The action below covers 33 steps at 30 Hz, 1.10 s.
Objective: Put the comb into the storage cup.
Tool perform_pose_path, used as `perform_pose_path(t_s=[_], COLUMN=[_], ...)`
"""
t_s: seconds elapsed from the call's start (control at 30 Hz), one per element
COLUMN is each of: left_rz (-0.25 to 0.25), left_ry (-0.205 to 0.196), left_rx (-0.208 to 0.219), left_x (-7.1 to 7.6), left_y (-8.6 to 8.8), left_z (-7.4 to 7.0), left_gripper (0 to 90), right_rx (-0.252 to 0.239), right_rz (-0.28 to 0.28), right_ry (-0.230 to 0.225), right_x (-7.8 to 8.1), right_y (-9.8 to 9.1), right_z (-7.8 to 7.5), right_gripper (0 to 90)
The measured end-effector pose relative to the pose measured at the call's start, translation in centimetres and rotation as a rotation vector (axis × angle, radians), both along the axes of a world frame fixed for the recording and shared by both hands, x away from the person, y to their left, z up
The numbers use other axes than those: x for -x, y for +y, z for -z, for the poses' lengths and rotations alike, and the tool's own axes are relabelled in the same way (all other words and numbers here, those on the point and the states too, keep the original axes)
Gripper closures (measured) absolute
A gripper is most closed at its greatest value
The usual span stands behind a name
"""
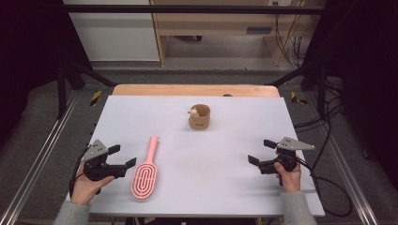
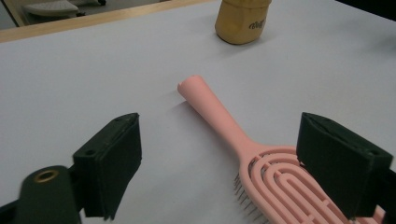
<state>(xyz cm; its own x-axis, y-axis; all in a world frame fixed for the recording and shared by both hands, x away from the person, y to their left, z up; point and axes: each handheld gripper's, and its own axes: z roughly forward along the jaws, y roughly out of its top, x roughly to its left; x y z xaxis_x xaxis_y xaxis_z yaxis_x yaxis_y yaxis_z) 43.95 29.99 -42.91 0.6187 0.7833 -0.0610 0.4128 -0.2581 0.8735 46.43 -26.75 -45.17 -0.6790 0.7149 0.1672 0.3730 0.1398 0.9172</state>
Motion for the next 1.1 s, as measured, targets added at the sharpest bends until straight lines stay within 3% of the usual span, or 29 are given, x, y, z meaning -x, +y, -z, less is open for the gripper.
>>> perform_pose_path(t_s=[0.27, 0.37, 0.4, 0.47, 0.63, 0.9, 1.1], left_rz=[0.012, 0.013, 0.013, 0.015, -0.002, 0.015, 0.031], left_ry=[0.025, 0.033, 0.034, 0.038, 0.056, 0.116, 0.142], left_rx=[-0.035, -0.044, -0.046, -0.047, -0.072, -0.138, -0.174], left_x=[0.1, 0.2, 0.2, 0.2, 0.2, 0.3, 0.7], left_y=[-0.5, -0.5, -0.5, -0.4, -0.6, -1.0, -1.2], left_z=[0.0, 0.0, 0.0, -0.1, 0.0, 0.4, 0.7], left_gripper=[35.1, 49.8, 49.8, 59.4, 72.1, 89.2, 89.9], right_rx=[0.0, 0.0, 0.0, 0.0, 0.001, 0.005, 0.002], right_rz=[-0.001, 0.0, 0.0, 0.001, 0.001, 0.002, 0.003], right_ry=[0.0, -0.001, -0.001, -0.001, -0.001, 0.0, -0.002], right_x=[0.0, 0.0, 0.0, 0.0, 0.0, 0.0, 0.0], right_y=[0.0, 0.0, 0.0, 0.0, 0.0, 0.0, 0.0], right_z=[0.0, 0.0, 0.0, 0.0, 0.0, 0.0, 0.0], right_gripper=[0.4, 0.4, 0.4, 0.3, 0.4, 0.4, 0.3])
